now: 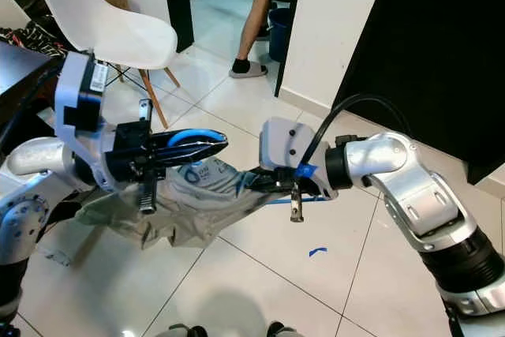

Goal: Hang hanger

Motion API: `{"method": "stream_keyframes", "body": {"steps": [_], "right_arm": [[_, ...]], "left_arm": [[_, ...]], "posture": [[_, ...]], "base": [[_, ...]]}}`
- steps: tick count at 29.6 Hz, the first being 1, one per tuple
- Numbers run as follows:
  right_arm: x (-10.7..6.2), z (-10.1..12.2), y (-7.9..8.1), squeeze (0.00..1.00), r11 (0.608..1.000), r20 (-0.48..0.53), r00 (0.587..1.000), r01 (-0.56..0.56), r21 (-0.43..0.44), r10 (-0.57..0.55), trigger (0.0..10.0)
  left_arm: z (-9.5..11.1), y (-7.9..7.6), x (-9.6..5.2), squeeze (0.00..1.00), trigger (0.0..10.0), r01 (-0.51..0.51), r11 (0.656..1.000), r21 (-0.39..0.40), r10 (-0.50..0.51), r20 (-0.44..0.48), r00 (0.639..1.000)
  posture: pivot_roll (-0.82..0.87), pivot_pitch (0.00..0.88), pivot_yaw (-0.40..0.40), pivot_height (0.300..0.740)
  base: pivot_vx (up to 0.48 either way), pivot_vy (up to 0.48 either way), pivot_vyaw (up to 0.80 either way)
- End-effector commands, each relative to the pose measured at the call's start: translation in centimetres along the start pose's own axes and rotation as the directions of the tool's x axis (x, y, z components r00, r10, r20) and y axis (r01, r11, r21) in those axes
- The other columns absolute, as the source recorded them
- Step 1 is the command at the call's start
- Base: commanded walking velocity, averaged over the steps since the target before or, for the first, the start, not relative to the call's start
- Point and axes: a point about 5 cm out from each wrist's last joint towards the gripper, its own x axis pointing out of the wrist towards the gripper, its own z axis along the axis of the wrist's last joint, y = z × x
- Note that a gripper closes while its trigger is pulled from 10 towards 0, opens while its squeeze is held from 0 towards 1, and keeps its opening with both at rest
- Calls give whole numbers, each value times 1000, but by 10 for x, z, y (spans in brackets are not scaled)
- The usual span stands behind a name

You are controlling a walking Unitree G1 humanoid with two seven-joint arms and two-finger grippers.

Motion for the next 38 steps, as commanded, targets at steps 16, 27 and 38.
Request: {"method": "stream_keyframes", "body": {"steps": [16, 27, 38], "right_arm": [[-9, -17, -7, 1000, 989, -19, 992, 124, 84, -123, 10000], [-33, -50, -16, 1000, 912, -125, 927, 371, 174, -353, 10000], [-11, -60, -12, 0, 789, -98, 846, 526, 317, -524, 10000]], "left_arm": [[-24, 16, -5, 0, 10000, -239, 967, 87, 248, -112, 962], [-47, 13, -24, 0, 10000, -331, 938, 100, 345, -224, 912], [-59, 23, -25, 0, 10000, -511, 848, 142, 530, -222, 818]], "posture": [[57, 177, -92, 740], [60, 180, -94, 740], [29, 160, -86, 740]], "base": [[0, 0, 0], [0, 0, 0], [0, 0, 0]]}}
